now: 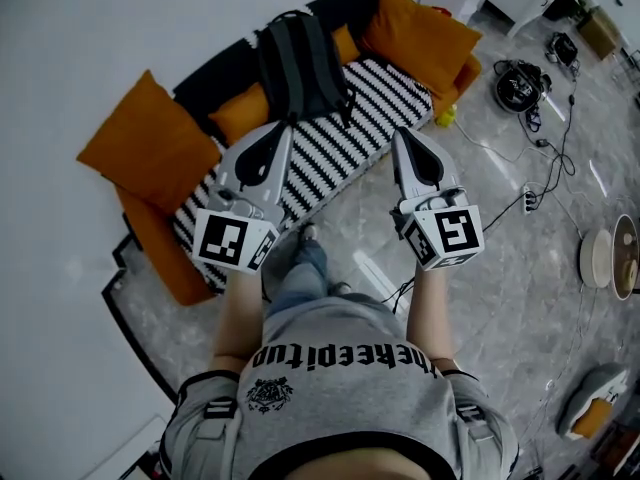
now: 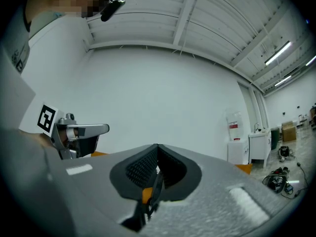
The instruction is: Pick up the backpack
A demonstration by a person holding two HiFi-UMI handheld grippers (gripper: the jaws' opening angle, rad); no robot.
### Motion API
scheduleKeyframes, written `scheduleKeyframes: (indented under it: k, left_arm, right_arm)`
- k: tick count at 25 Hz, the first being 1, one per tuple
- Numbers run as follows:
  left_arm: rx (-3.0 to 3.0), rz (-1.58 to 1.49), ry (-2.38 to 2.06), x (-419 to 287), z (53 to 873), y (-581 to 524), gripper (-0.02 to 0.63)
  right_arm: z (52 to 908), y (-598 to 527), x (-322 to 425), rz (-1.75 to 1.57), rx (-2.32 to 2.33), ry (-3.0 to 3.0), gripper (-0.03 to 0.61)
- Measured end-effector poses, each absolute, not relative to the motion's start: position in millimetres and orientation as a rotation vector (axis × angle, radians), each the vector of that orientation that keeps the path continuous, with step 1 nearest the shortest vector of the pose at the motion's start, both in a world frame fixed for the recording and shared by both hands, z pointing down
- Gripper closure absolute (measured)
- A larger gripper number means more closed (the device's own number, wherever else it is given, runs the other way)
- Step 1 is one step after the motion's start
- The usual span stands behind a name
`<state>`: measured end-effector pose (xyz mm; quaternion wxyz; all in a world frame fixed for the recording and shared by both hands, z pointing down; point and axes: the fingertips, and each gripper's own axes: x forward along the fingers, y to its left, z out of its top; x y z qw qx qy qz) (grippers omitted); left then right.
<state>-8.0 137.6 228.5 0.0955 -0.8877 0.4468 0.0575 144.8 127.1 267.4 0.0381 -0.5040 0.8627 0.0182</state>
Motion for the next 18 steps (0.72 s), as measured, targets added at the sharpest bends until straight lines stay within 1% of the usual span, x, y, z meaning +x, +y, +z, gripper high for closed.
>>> scheduleKeyframes:
  k: [18]
  left_arm:
    - [-2.636, 0.182, 1.322, -38.7, 221.1, 13.3, 0.598]
  right_arm:
    - [259.6, 4.2, 114.0, 0.058, -1.555, 2.645, 0.577]
